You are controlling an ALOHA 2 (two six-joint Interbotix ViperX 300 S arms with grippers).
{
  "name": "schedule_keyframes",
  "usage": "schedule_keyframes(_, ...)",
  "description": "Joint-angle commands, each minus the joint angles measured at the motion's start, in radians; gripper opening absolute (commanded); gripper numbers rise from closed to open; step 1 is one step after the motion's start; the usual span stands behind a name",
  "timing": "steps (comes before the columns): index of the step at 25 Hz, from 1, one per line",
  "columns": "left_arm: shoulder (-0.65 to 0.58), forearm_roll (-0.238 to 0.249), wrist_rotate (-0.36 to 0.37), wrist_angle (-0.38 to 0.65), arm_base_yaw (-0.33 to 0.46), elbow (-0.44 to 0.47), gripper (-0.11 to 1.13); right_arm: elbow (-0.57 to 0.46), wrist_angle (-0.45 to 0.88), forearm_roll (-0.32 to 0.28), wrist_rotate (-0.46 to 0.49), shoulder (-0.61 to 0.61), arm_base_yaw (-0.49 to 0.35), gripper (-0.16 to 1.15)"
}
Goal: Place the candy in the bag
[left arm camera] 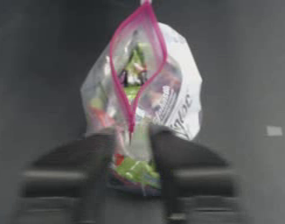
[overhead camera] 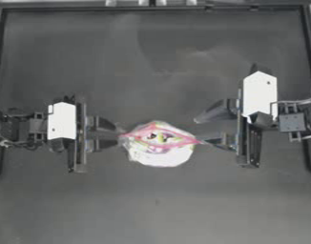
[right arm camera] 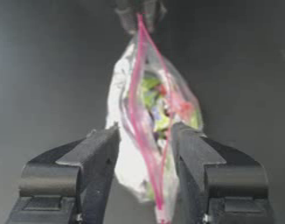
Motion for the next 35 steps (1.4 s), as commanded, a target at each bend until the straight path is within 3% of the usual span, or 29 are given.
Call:
schedule_keyframes(1,-0.009,-0.002,-0.002,-0.003,0.000,-0.025,1.06,-0.008,-0.015,-0.005,-0.002,-0.015,0.000,0.77)
schedule_keyframes(4,-0.009,-0.002,0.000,-0.003,0.000,-0.025,0.99,-0.002,-0.028,-0.006,-0.002,-0.014,0.000,0.77)
schedule_keyframes(12,-0.048,-0.002,-0.002,0.051,0.009,-0.028,0.99,0.005,-0.037,-0.025,-0.003,-0.015,0.000,0.77)
schedule_keyframes(25,-0.298,-0.002,0.002,0.227,0.017,-0.017,0.97,0.075,-0.106,-0.064,-0.002,-0.071,-0.002,0.78)
schedule_keyframes(35,-0.446,-0.002,0.000,0.262,0.017,0.025,0.96,0.144,-0.135,-0.064,0.000,-0.153,-0.018,0.79)
